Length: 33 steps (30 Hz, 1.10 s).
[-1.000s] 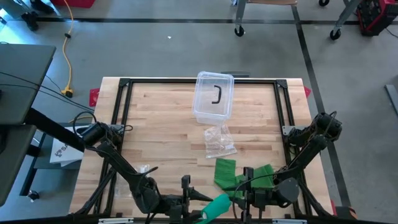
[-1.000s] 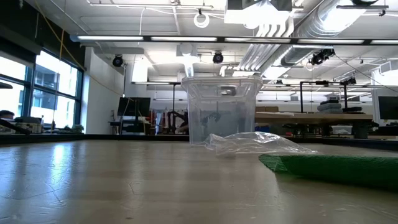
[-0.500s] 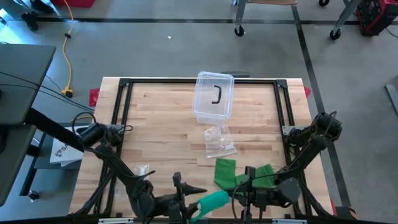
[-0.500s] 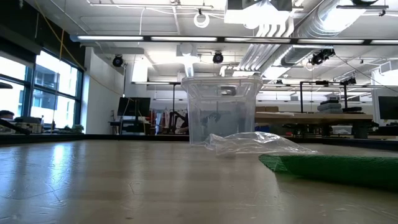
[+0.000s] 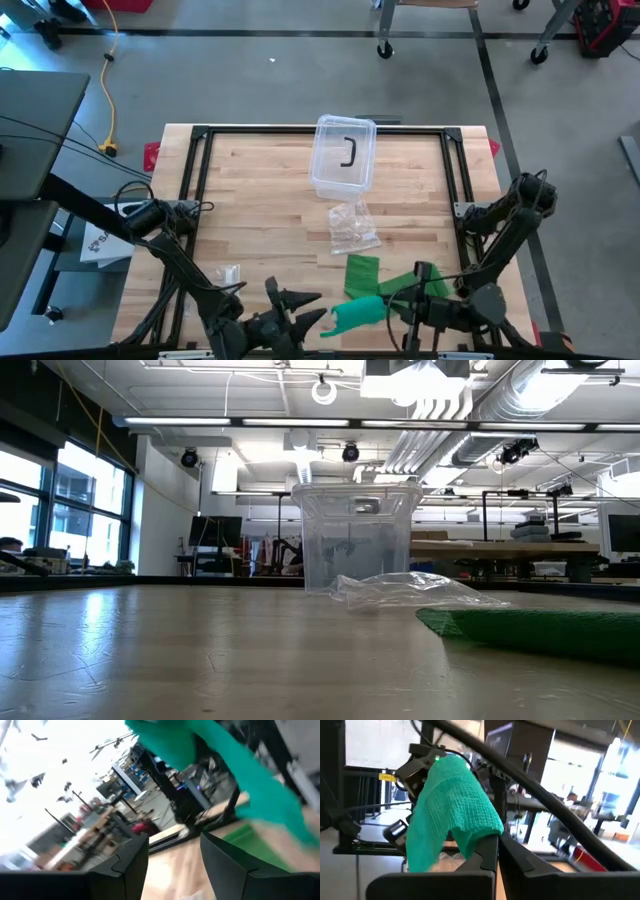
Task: Roll bandage
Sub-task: Roll the blue bandage
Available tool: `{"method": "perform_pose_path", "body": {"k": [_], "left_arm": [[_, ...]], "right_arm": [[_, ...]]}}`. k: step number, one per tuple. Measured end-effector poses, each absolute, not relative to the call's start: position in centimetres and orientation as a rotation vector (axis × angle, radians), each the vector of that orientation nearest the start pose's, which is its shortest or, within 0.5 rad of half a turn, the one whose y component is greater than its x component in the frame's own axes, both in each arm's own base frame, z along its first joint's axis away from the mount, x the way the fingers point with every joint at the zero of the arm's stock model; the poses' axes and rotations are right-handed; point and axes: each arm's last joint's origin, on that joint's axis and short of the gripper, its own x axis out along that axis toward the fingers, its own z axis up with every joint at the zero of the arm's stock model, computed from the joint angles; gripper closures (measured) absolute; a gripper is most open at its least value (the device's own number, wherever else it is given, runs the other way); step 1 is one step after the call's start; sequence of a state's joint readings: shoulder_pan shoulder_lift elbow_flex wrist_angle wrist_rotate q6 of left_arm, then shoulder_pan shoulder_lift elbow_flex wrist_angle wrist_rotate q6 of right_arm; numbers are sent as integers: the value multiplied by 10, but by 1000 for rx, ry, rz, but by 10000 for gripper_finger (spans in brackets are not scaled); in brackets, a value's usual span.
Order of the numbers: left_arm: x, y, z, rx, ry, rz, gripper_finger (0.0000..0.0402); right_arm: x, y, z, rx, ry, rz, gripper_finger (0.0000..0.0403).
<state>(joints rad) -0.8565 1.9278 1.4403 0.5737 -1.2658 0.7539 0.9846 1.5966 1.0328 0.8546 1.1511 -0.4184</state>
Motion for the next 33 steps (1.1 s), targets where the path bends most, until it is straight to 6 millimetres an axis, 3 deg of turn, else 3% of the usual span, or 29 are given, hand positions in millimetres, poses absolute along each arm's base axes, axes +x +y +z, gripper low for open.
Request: {"method": "perform_pose_path", "body": {"k": [3,8,14,21,28,33], "left_arm": [[306,-307,296,779,140,405,209],[308,-305,296,920,188,427,189],[307,-306,297,1003,195,408,183],[301,-315,288,1173,219,306,183],[291,-318,289,1061,273,449,183],[290,-317,288,866,243,503,183]], "right_arm": [[206,261,317,-78,-65,-139,403],[209,232,317,164,135,112,403],[221,211,306,303,318,140,403],[235,197,304,370,354,151,403],[240,192,304,376,355,140,402],[240,183,293,291,429,40,402]]}}
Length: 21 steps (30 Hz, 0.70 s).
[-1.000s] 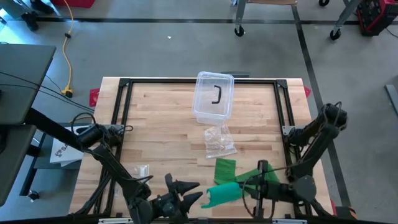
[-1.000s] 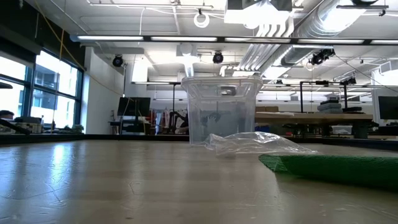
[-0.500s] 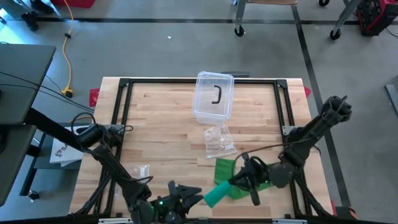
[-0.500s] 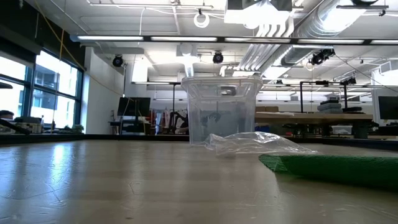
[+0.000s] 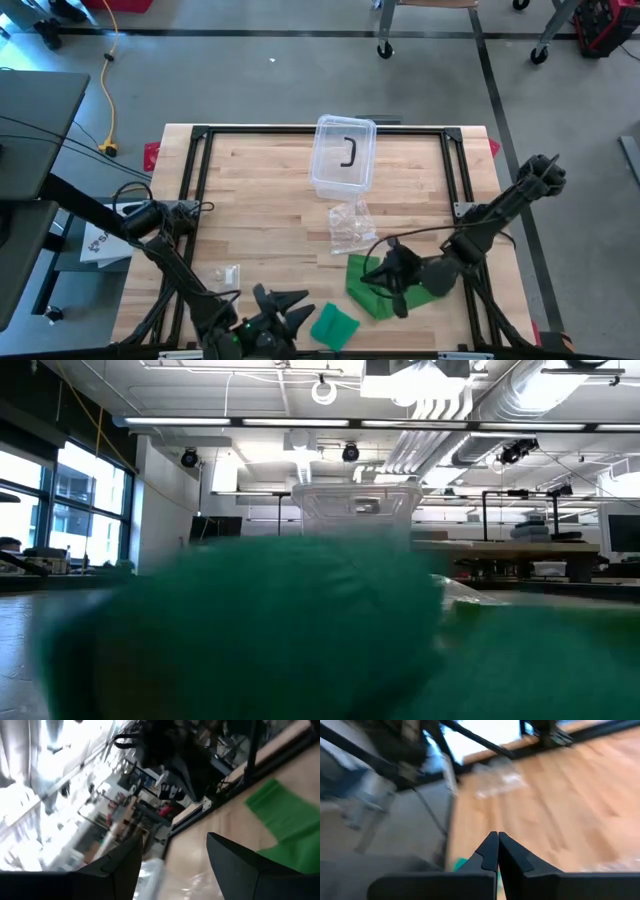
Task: Roll bandage
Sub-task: Roll the blue bandage
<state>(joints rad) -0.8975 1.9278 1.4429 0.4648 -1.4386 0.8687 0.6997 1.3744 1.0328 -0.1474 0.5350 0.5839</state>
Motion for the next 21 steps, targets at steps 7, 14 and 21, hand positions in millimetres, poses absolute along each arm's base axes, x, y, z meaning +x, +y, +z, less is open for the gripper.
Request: {"method": "perform_pose_path", "body": {"k": [7,14,21], "left_arm": [[285,-321,281,604,180,506,183],[283,-319,266,269,193,264,183],[278,-307,244,59,442,123,183]], "right_arm": [[256,196,262,61,511,83,401],[300,195,209,120,635,198,348],[331,175,157,128,800,391,247]]}}
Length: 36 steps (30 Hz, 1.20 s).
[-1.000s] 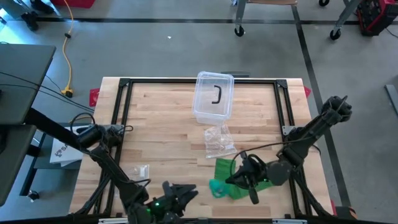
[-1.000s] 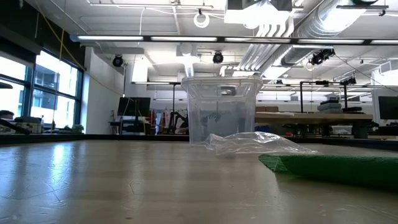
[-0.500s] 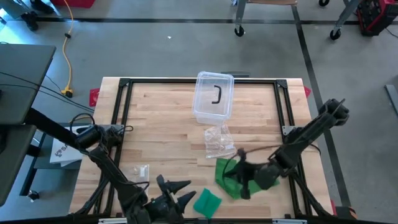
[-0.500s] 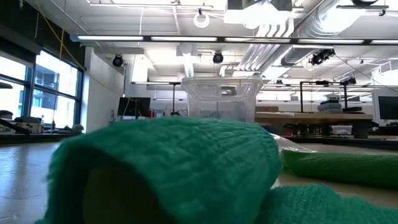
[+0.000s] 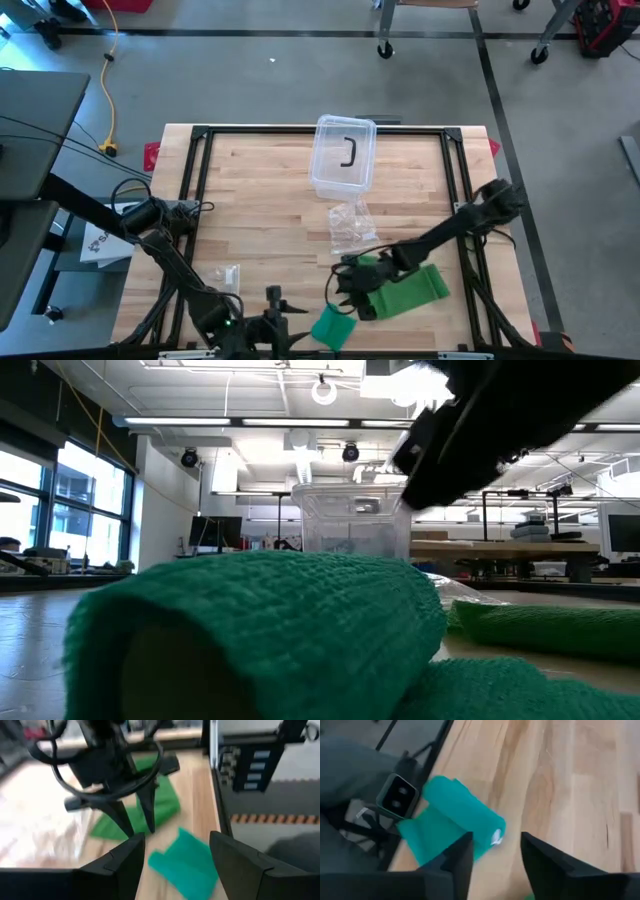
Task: Roll bandage
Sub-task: Roll the blue bandage
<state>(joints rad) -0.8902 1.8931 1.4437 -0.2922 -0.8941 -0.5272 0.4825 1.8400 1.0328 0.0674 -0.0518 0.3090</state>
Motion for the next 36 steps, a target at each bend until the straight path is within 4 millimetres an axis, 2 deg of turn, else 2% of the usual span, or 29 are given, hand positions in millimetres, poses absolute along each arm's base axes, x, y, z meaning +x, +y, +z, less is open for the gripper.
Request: {"method": "perform_pose_path", "body": {"k": [3,6,12,17,22,27,32,36], "left_arm": [[274,-303,237,24,502,151,183],[272,-301,235,-7,519,172,183],[272,-301,235,-15,520,173,184],[273,-301,235,-15,519,172,184],[273,-301,235,-16,518,172,184],[276,-298,235,-15,518,184,184],[279,-294,234,7,528,198,184],[279,-282,230,35,589,256,184]], "right_arm": [[339,173,143,75,785,440,221],[345,173,138,61,744,502,210],[354,178,128,6,632,642,208],[358,180,109,-63,610,666,208],[358,179,101,-91,623,669,211],[359,178,100,-113,619,648,248],[359,176,105,-90,618,578,319],[359,172,118,-103,610,462,378]]}}
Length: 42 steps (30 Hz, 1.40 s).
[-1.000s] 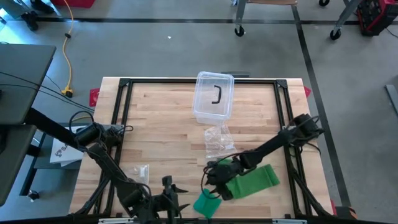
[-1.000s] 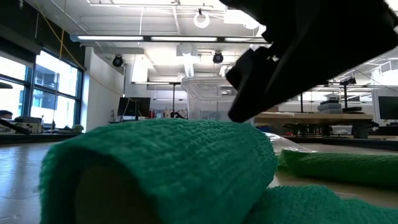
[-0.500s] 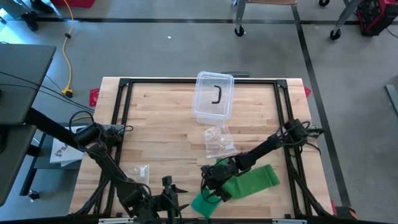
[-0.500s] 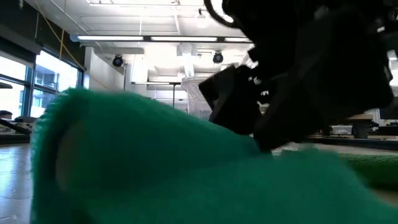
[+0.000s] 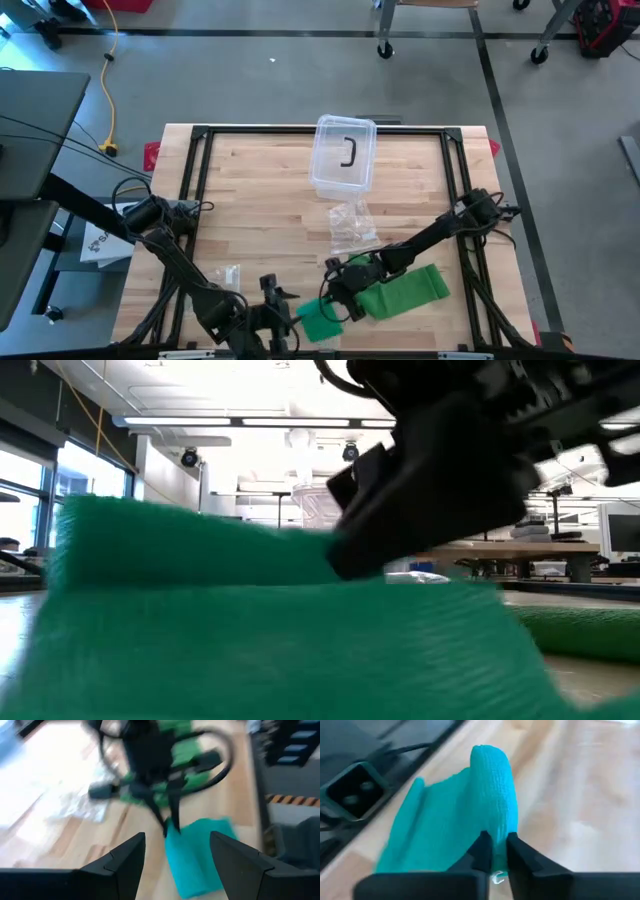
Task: Roll bandage
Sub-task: Roll the blue bandage
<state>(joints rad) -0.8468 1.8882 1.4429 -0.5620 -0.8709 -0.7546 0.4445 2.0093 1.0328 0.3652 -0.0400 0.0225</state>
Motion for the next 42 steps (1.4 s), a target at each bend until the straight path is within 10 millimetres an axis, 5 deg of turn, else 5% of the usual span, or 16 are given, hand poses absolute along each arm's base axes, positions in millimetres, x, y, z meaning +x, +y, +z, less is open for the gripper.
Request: {"method": "perform_pose_path", "body": {"k": [9,13,21,27,38,42], "left_arm": [[285,-244,212,74,733,395,184],[293,-224,189,46,870,346,184],[317,-201,156,12,816,87,184],[317,-183,141,-23,820,126,184],[313,-177,134,-16,863,157,200],[312,-176,134,-13,874,162,234]], "right_arm": [[356,158,134,-238,625,231,368],[355,153,131,-216,669,210,369],[353,150,127,-182,726,187,374],[354,142,125,-143,763,162,375],[354,143,125,-151,762,178,372],[351,144,125,-186,778,187,334]]}}
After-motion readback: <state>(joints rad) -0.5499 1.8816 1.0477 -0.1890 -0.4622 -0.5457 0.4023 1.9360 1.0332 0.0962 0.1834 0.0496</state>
